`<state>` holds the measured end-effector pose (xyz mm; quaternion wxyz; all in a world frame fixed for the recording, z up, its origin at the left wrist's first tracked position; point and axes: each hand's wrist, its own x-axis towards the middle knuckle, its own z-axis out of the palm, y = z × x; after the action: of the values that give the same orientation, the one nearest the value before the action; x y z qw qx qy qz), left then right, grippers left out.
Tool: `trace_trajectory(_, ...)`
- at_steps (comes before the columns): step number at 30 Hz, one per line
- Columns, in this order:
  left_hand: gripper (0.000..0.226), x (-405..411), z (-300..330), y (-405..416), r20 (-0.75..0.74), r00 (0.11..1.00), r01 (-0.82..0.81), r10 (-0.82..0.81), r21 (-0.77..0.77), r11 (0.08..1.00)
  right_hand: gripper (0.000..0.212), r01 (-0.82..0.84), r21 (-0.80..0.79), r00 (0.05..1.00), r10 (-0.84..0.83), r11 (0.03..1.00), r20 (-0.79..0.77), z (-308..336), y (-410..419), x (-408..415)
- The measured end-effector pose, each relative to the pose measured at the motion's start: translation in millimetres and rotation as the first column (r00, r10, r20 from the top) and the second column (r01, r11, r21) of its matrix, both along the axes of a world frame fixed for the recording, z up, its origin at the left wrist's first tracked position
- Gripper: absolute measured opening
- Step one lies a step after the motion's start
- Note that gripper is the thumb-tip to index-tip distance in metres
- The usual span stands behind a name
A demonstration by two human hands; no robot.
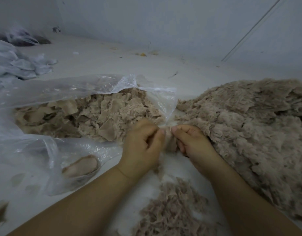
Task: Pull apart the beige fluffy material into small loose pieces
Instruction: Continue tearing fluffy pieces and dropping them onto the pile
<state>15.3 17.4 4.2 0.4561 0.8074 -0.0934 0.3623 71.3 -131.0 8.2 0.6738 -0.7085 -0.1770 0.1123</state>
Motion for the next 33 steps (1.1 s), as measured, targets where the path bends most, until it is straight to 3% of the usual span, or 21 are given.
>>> trace_trajectory(2,0.01,4,4,2,-0.162,0.987,-0.047,0.01,-0.228,0.973,0.047,0.008,-0.028,0.999,-0.007,1.0,0.036,0,0,-1)
trace_trajectory(4,0.031,9,4,1,-0.337,0.931,-0.007,-0.139,-0.398,0.917,0.052,0.004,-0.05,0.999,-0.002,0.999,0.053,0,0,-2)
trace_trajectory(5,0.029,10,3,-1,-0.368,0.91,0.014,-0.192,-0.436,0.9,0.054,0.003,-0.051,0.999,-0.001,0.999,0.049,0,0,-3)
trace_trajectory(7,0.01,10,1,-2,-0.347,0.91,0.057,-0.228,-0.441,0.896,0.057,0.006,-0.05,0.999,-0.003,0.999,0.04,2,1,-4)
trace_trajectory(10,0.022,12,-2,-2,-0.347,0.913,0.05,-0.214,-0.425,0.904,0.047,-0.047,-0.056,0.998,0.05,0.997,0.05,3,1,-5)
trace_trajectory(14,0.021,15,-2,0,-0.345,0.907,0.016,-0.241,-0.544,0.839,0.031,-0.069,-0.08,0.996,0.074,0.994,0.056,1,1,-5)
trace_trajectory(17,0.025,13,-2,3,-0.339,0.903,0.056,-0.263,-0.515,0.856,0.044,0.008,-0.059,0.999,-0.006,0.998,0.033,0,3,-3)
trace_trajectory(20,0.014,12,-4,-1,-0.392,0.882,0.082,-0.261,-0.418,0.905,0.056,0.075,-0.014,0.996,-0.075,0.997,-0.047,0,5,-1)
trace_trajectory(24,0.024,15,-5,3,-0.406,0.858,0.056,-0.316,-0.537,0.842,0.046,0.113,0.012,0.987,-0.111,0.994,-0.121,-2,5,1)
trace_trajectory(29,0.021,14,-5,7,-0.389,0.859,0.057,-0.332,-0.572,0.818,0.054,0.068,-0.018,0.994,-0.069,0.998,-0.081,-2,4,2)
trace_trajectory(33,0.027,13,-3,5,-0.379,0.863,0.059,-0.334,-0.581,0.812,0.034,0.049,-0.047,0.996,-0.053,0.998,-0.073,-5,4,1)
